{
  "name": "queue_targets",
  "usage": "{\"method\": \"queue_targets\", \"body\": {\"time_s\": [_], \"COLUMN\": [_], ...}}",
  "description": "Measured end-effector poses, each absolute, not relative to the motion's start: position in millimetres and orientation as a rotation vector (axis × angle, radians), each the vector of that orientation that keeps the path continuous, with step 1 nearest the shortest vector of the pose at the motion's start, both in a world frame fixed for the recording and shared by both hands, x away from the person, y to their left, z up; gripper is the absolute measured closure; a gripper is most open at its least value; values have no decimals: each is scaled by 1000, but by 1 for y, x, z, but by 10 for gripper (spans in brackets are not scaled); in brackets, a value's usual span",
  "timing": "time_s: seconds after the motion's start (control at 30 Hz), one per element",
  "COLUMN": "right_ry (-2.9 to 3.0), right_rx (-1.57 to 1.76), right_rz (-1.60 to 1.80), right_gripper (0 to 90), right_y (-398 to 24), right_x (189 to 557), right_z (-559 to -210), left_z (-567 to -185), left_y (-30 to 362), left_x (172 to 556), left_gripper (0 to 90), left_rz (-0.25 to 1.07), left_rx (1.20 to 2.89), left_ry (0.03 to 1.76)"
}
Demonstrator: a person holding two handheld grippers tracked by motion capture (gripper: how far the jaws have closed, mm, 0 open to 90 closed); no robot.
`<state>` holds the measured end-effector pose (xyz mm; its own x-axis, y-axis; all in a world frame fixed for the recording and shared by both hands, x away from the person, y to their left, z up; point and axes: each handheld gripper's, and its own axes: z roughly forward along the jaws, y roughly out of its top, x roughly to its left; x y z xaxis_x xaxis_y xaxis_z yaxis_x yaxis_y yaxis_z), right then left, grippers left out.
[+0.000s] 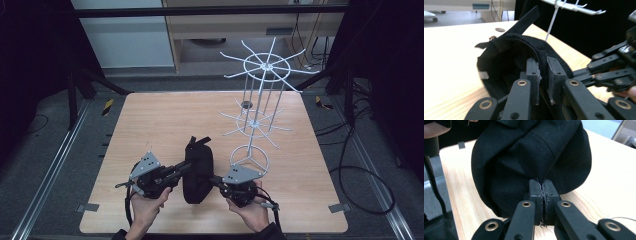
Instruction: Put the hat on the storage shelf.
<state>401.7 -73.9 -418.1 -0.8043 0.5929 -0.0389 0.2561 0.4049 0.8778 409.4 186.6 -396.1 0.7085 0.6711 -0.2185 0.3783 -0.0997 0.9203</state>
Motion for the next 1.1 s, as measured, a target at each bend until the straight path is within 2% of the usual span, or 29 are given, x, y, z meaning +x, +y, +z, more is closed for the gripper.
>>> {"method": "queue_targets", "body": {"time_s": [0.37,0.47,0.5,0.57,0.7,0.93,1.1], "right_ry": [2364,2334,2334,2308,2279,2258,2260], "right_rx": [708,695,695,703,698,779,825], "right_rz": [1314,1361,1361,1417,1428,1390,1329], "right_gripper": [867,749,749,680,609,561,529], "right_y": [-33,-18,-18,-15,-23,-55,-78], "right_x": [408,414,414,415,413,413,411], "right_z": [-418,-422,-422,-422,-423,-434,-448], "left_z": [-411,-418,-418,-422,-428,-440,-452], "left_y": [223,239,239,247,260,273,282], "left_x": [409,411,411,413,418,428,436], "left_gripper": [801,803,803,804,803,786,785], "left_rz": [382,403,403,414,448,519,521], "left_rx": [1750,1752,1752,1756,1765,1829,1870], "left_ry": [946,996,996,1016,1076,1168,1231]}}
